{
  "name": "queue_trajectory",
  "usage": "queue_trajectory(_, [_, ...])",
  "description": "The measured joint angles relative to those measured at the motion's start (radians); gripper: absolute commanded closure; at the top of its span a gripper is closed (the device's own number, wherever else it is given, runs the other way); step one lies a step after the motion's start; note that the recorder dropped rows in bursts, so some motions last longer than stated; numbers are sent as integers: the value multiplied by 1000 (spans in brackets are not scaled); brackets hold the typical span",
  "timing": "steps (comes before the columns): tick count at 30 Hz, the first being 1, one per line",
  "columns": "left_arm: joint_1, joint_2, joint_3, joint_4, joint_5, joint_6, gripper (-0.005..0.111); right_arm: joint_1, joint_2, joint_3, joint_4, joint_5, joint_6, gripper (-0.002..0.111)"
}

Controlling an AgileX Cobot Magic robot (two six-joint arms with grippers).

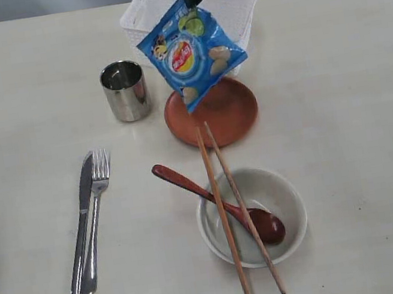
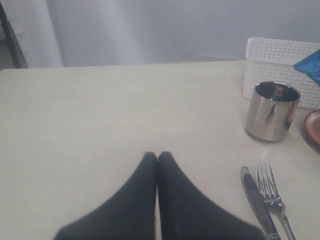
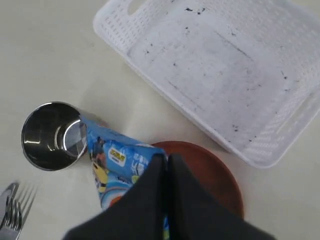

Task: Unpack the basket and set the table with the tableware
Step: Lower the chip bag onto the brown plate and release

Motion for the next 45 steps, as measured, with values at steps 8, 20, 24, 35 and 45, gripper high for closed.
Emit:
queue_trajectory(8, [0, 0, 0, 0, 0, 0, 107, 0, 4, 48, 13, -54, 6, 109])
queue_trajectory(20, [0, 0, 0, 0, 0, 0, 107, 0, 41, 53, 19, 9, 9, 109])
queue_trajectory(24, [0, 0, 0, 0, 0, 0, 107, 0, 55, 53, 19, 16, 9, 109])
queue_trajectory(35, [0, 0, 0, 0, 0, 0, 107, -1, 83, 53, 22, 48, 34, 108])
queue_trajectory(45, [0, 0, 0, 0, 0, 0, 107, -3, 102, 53, 24, 79, 34, 60])
